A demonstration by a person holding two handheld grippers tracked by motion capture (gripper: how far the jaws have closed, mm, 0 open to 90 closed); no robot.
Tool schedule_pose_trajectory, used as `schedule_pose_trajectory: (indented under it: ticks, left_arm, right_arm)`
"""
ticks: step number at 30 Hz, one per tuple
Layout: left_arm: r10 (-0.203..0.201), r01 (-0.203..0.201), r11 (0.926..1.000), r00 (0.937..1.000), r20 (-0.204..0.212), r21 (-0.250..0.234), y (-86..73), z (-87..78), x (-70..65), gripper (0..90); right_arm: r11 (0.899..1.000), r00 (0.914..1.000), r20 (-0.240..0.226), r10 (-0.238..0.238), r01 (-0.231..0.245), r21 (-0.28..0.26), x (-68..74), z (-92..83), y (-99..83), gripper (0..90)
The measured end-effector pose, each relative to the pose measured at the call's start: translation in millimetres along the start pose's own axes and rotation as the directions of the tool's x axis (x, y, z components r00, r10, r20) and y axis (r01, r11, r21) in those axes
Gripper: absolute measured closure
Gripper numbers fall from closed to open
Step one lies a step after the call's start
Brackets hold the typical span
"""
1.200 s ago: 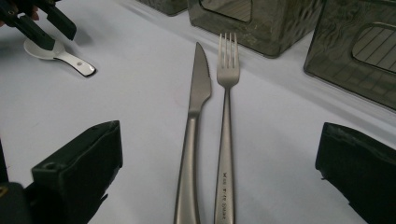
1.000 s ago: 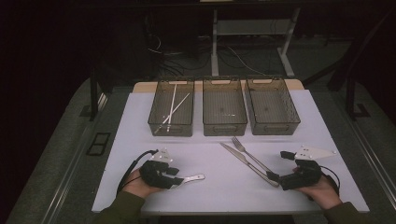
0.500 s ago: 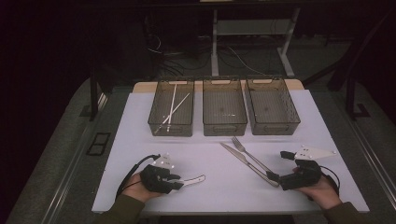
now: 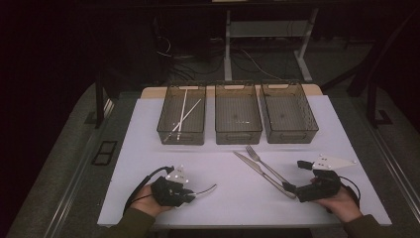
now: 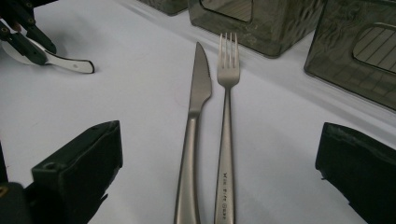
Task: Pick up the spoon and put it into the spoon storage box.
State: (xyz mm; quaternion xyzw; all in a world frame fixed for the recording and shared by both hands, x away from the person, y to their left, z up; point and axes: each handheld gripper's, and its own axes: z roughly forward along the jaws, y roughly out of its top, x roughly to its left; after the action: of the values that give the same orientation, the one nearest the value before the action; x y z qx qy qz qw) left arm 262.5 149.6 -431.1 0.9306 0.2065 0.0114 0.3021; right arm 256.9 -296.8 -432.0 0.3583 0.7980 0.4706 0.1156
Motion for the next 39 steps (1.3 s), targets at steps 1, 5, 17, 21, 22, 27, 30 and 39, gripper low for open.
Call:
schedule_pose_trajectory:
  ticks: [1, 5, 17, 21, 22, 27, 30, 39]
  left_arm:
    - [0.001, -0.001, 1.0, 1.0, -0.006, 0.002, 0.6, -0.1, 0.6, 77.4]
    - [-0.013, 0.012, 0.9998, 0.9998, -0.017, -0.017, 2.9, -2.4, 3.8, 77.4]
    - [-0.058, 0.054, 0.9947, 0.9972, -0.047, -0.088, 16.2, -8.6, 13.2, 77.4]
    - [-0.055, 0.049, 0.9921, 0.9974, -0.046, -0.115, 22.9, -11.4, 17.5, 77.4]
    - [-0.055, 0.049, 0.9921, 0.9974, -0.047, -0.116, 24.3, -12.0, 18.4, 77.4]
    - [-0.051, 0.045, 0.9903, 0.9977, -0.045, -0.131, 29.6, -13.2, 23.8, 77.4]
    - [-0.058, 0.052, 0.9883, 0.9976, -0.038, -0.144, 31.8, -13.9, 25.6, 77.4]
    - [-0.058, 0.051, 0.9808, 0.9978, -0.032, -0.189, 50.5, -16.5, 38.1, 77.4]
  right_arm:
    - [1.0, 1.0, -0.001, -0.003, 0.003, -0.002, -0.3, 0.2, 0.0, 0.5]
    - [1.0, 1.0, -0.001, -0.003, 0.003, -0.001, -0.3, 0.3, 0.1, 0.5]
    - [1.0, 1.0, -0.002, -0.004, 0.004, -0.003, -0.2, 0.6, 0.2, 0.5]
    - [1.0, 1.0, -0.001, -0.007, 0.007, -0.008, -0.1, 0.8, 0.2, 0.5]
    - [1.0, 1.0, -0.001, -0.006, 0.006, -0.011, 0.1, 0.7, 0.3, 0.5]
    - [1.0, 0.9999, -0.011, -0.007, 0.007, -0.011, 0.5, 3.3, 0.4, 0.5]
    - [1.0, 1.0, -0.007, -0.005, 0.005, -0.012, -0.2, 3.9, 0.3, 0.5]
    - [1.0, 1.0, -0.001, 0.0, 0.0, -0.014, -0.5, 3.3, 0.2, 0.5]
